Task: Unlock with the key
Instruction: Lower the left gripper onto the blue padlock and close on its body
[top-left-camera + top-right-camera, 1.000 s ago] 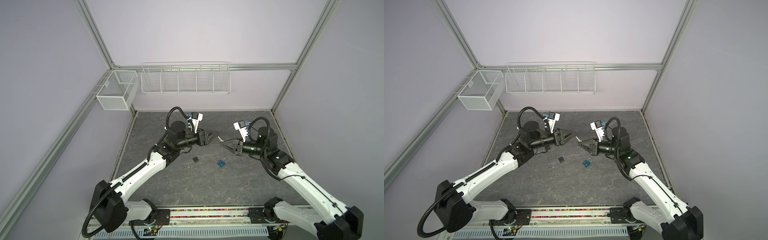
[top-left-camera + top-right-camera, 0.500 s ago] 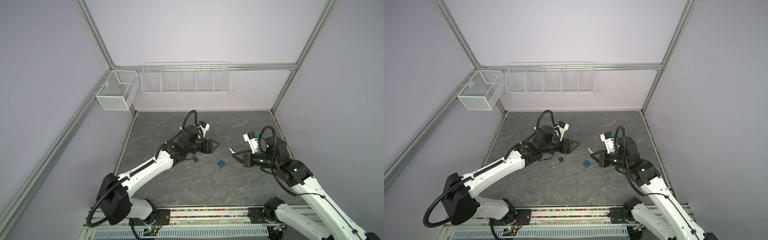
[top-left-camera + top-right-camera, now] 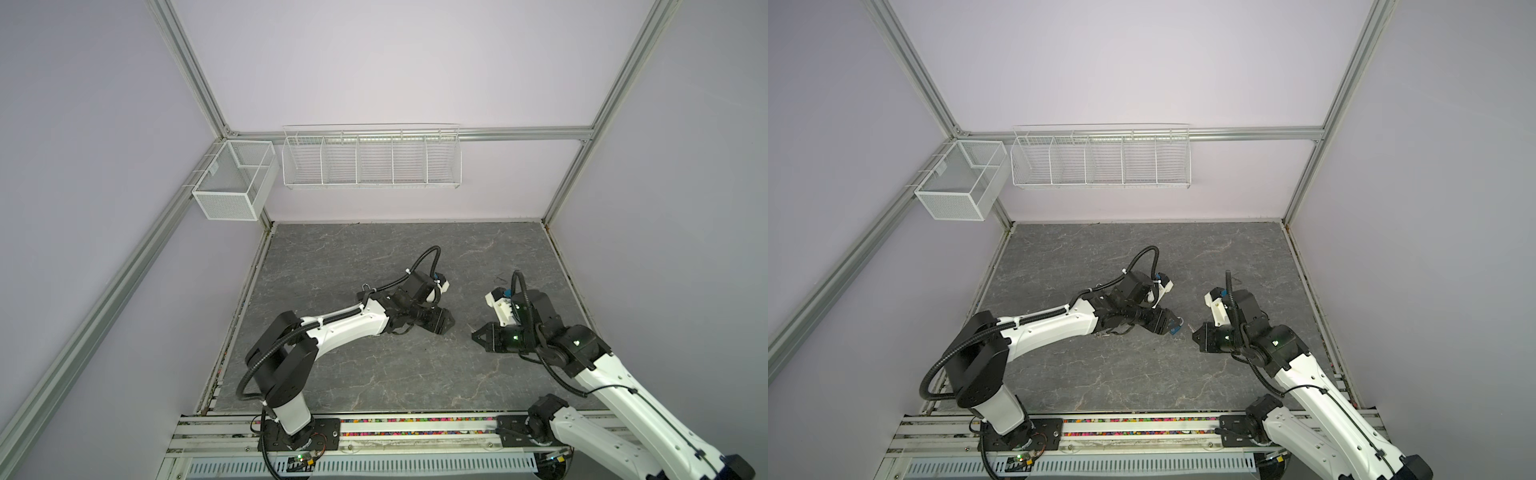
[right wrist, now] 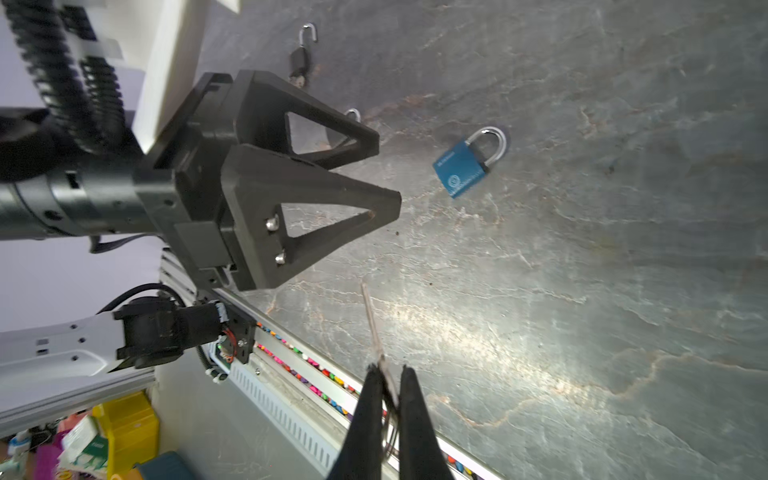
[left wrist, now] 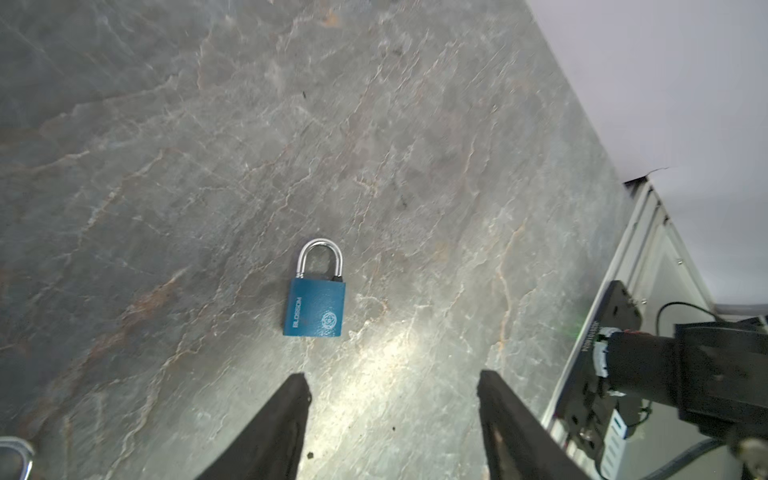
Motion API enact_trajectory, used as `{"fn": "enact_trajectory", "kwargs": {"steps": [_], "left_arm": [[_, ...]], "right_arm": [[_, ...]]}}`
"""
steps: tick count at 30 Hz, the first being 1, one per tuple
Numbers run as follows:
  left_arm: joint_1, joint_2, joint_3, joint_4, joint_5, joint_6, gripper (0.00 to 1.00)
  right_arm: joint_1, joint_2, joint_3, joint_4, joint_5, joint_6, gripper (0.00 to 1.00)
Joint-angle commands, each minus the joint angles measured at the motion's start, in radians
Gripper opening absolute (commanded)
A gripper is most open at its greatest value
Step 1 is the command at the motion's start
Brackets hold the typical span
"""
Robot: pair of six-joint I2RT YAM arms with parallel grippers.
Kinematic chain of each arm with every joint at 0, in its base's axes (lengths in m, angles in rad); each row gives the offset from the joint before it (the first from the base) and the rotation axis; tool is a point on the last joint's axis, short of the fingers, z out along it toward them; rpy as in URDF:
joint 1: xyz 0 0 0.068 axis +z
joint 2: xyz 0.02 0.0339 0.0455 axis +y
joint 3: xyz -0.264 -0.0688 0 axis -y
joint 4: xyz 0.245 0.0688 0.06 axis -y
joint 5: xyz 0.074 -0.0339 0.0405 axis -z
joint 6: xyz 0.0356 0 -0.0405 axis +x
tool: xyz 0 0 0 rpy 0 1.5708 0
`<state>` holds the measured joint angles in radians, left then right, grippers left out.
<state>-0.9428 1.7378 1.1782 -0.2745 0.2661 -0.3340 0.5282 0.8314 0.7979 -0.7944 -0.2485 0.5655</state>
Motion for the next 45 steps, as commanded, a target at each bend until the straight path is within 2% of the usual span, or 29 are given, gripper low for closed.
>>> {"fn": "enact_trajectory", "kwargs": {"steps": [1,7,10,12,18,21,27,37,45], "left_arm": [[-0.005,0.067,0.082,-0.072,-0.049,0.087,0.66],[-0.062,0.205,0.229,-0.196,-0.191,0.162,0.68],[-0.076,0.295,0.342,-0.317,-0.234,0.168,0.69],[-0.093,0.339,0.392,-0.364,-0.308,0.176,0.69],[-0.118,0.421,0.486,-0.459,-0.411,0.153,0.67],[-0.132,0.435,0.500,-0.466,-0.411,0.153,0.65],[-0.137,0.485,0.566,-0.527,-0.333,0.136,0.61],[-0.139,0.519,0.616,-0.599,-0.393,0.041,0.56],[-0.152,0.554,0.639,-0.589,-0.397,0.023,0.51]], "right_arm": [[0.003,-0.002,-0.008,-0.042,0.047,0.004,0.07],[0.003,-0.024,0.004,-0.080,0.106,-0.007,0.07],[0.004,-0.046,0.001,-0.074,0.108,-0.008,0.07],[0.004,-0.051,0.003,-0.071,0.108,-0.011,0.07],[0.004,-0.048,0.023,-0.078,0.089,-0.031,0.07],[0.004,-0.049,0.022,-0.070,0.086,-0.033,0.07],[0.004,-0.045,0.025,-0.063,0.074,-0.039,0.07],[0.003,-0.039,0.016,-0.043,0.068,-0.033,0.07],[0.004,-0.031,0.018,-0.038,0.065,-0.046,0.07]]}}
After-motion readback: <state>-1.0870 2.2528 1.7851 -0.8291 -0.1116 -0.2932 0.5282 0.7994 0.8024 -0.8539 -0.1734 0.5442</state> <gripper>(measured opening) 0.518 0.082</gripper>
